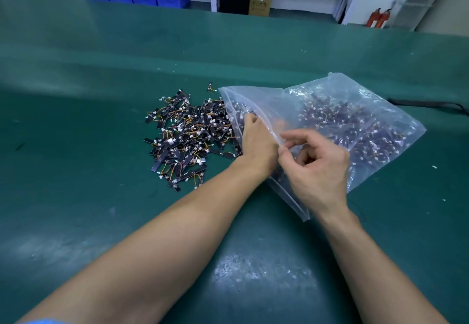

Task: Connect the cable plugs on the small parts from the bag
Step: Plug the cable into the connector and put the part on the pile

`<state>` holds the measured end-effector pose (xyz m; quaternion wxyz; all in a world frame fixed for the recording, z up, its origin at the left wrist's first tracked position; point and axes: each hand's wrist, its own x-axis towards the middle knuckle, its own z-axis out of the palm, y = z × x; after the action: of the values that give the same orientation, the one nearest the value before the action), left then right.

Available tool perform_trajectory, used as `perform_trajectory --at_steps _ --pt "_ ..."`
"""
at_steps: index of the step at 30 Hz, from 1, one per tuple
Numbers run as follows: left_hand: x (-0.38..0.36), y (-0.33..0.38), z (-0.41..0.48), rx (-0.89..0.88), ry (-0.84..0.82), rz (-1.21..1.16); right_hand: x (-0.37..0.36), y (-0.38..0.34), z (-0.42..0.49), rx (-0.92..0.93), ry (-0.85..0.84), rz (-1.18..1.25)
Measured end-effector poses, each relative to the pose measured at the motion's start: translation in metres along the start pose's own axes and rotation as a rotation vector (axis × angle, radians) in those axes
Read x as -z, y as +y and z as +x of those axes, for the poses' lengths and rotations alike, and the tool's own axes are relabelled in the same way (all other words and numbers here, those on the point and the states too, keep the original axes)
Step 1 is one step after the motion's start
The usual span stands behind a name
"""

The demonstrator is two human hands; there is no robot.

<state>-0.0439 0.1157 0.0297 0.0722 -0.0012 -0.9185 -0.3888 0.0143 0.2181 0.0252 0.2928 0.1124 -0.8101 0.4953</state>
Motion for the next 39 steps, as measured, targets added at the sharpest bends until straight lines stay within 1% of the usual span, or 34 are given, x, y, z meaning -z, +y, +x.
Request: perform_trajectory --at_steps 1,2,3,5,6,8,10,12,16,20,22,25,28,35,39 --pt "0.004 -0.004 0.000 -0.045 0.012 0.003 -0.001 0.000 -0.001 -0.009 -0.016 -0.004" --pt "0.010 -0.010 -0.002 -0.132 0.002 0.054 -0.002 0.001 -0.001 -0.016 -0.031 -0.010" --pt "0.017 -0.015 -0.004 -0.217 -0.006 0.198 -0.003 0.001 -0.001 -0.021 -0.047 -0.019" --pt "0.032 -0.034 -0.008 -0.369 0.031 0.386 -0.004 0.003 -0.003 -0.040 -0.082 -0.040" --pt "0.041 -0.044 -0.010 -0.415 0.052 0.406 -0.005 0.004 -0.003 -0.057 -0.104 -0.055" --pt "0.058 -0.071 -0.014 -0.436 0.103 0.352 -0.006 0.008 -0.004 -0.097 -0.173 -0.102" --pt "0.073 -0.092 -0.019 -0.391 0.120 0.379 -0.009 0.010 -0.005 -0.133 -0.264 -0.152" --pt "0.083 -0.099 -0.019 -0.320 0.087 0.447 -0.011 0.011 -0.006 -0.178 -0.330 -0.154" --pt "0.084 -0.100 -0.019 -0.288 0.015 0.513 -0.012 0.012 -0.007 -0.200 -0.334 -0.137" --pt "0.084 -0.101 -0.020 -0.321 0.040 0.511 -0.011 0.014 -0.006 -0.201 -0.342 -0.138" --pt "0.085 -0.100 -0.021 -0.369 0.057 0.516 -0.011 0.015 -0.006 -0.205 -0.340 -0.133" --pt "0.088 -0.098 -0.022 -0.412 0.154 0.513 -0.010 0.015 -0.007 -0.211 -0.320 -0.106" --pt "0.091 -0.093 -0.027 -0.450 0.237 0.448 -0.010 0.013 -0.006 -0.190 -0.307 -0.094" --pt "0.082 -0.077 -0.037 -0.666 0.125 0.286 -0.011 0.006 -0.007 -0.033 -0.254 -0.045" --pt "0.076 -0.077 -0.038 -0.691 0.087 0.231 -0.013 0.007 -0.009 -0.047 -0.276 -0.032"
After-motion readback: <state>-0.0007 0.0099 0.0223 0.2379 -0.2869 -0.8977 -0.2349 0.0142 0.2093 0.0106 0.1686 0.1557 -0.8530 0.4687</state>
